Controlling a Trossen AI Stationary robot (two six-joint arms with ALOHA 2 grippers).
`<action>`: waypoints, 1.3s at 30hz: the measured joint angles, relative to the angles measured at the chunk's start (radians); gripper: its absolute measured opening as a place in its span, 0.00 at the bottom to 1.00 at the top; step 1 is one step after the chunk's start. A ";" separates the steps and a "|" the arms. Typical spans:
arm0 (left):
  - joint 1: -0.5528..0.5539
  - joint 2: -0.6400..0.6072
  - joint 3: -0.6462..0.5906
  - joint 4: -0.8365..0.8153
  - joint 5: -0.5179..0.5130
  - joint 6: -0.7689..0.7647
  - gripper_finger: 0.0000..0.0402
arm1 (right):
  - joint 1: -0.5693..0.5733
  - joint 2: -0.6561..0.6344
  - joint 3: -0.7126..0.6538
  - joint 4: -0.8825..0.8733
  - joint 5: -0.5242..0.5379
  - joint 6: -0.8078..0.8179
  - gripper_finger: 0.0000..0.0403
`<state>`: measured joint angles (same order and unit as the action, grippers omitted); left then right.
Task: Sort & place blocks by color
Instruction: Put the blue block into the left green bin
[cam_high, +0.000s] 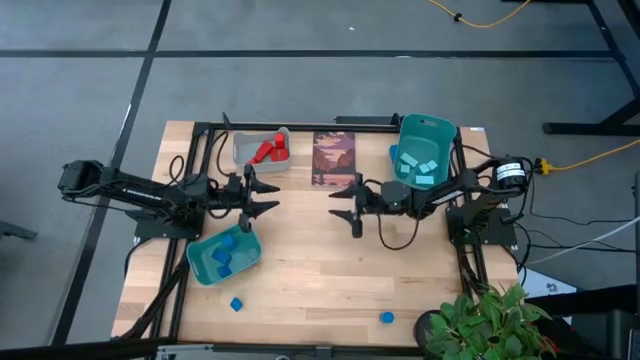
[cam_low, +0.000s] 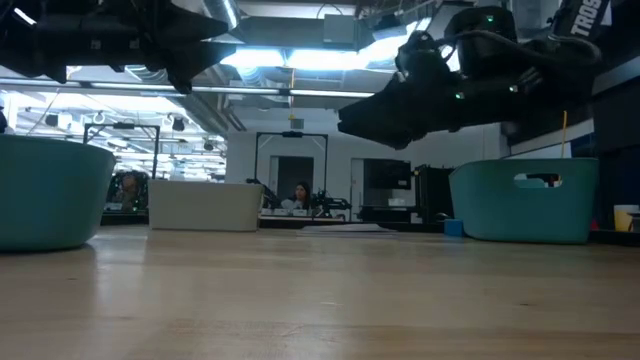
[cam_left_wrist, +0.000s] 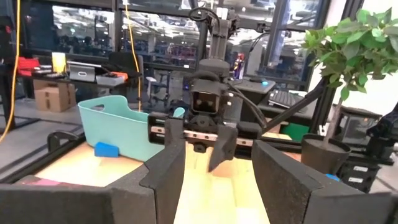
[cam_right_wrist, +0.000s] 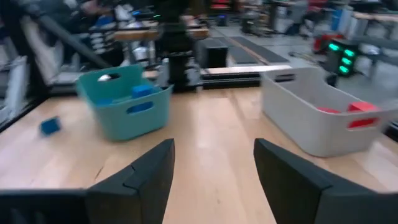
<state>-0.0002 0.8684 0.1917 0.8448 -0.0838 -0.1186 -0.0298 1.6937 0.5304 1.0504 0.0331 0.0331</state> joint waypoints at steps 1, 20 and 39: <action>0.000 0.000 0.000 0.000 0.000 0.010 0.44 | 0.000 0.000 0.008 -0.008 0.028 0.032 0.55; 0.000 0.000 0.000 -0.006 0.000 0.024 0.44 | 0.130 -0.018 0.408 -1.185 -0.470 0.257 0.55; 0.000 0.000 0.000 -0.006 0.000 -0.011 0.45 | 0.736 -0.020 0.697 -1.701 -0.047 0.813 0.55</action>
<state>-0.0006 0.8684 0.1917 0.8391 -0.0838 -0.1292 0.7067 1.6741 1.2276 -0.6507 -0.0141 0.8457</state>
